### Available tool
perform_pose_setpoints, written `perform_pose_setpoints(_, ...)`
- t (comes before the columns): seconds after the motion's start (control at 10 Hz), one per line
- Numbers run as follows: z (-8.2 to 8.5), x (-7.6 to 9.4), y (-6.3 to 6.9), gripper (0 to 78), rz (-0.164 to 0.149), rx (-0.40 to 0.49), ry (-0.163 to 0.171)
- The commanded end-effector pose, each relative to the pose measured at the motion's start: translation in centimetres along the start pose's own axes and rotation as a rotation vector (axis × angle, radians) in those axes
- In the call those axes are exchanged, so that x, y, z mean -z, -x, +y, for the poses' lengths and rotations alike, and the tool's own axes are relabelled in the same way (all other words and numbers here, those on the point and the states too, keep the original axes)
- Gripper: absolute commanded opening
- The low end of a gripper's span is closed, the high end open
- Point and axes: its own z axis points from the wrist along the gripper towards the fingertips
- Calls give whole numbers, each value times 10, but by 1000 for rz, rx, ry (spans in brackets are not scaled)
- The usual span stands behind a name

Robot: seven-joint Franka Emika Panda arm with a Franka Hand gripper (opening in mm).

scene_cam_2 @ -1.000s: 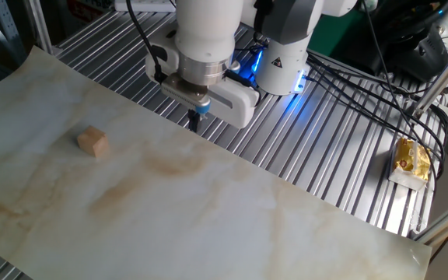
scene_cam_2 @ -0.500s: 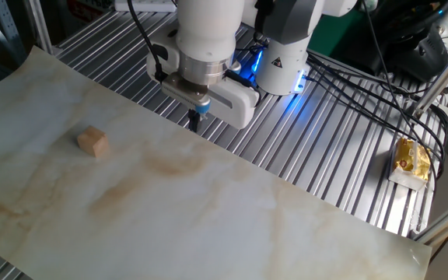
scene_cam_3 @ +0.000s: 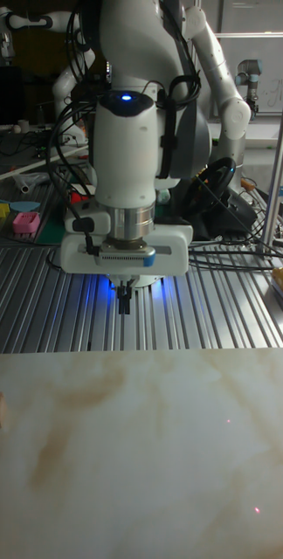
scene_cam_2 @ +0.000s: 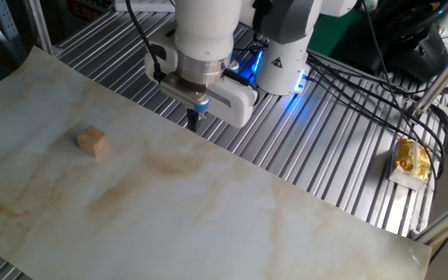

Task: Pick up the small block on the left and move it to the right

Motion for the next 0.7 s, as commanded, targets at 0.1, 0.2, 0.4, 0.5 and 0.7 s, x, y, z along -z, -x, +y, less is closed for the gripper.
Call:
perform_pose_setpoints(0.1, -8, 6, 10, 0, 5, 37, -6)
perform_pose_setpoints(0.2, -10, 6, 11, 0, 6, 41, -7)
perform_pose_setpoints(0.4, -13, 5, 11, 0, 3, 36, -6)
perform_pose_setpoints(0.5, -13, 5, 11, 0, 3, 32, -7)
perform_pose_setpoints(0.7, -13, 5, 11, 0, 4, 31, -7)
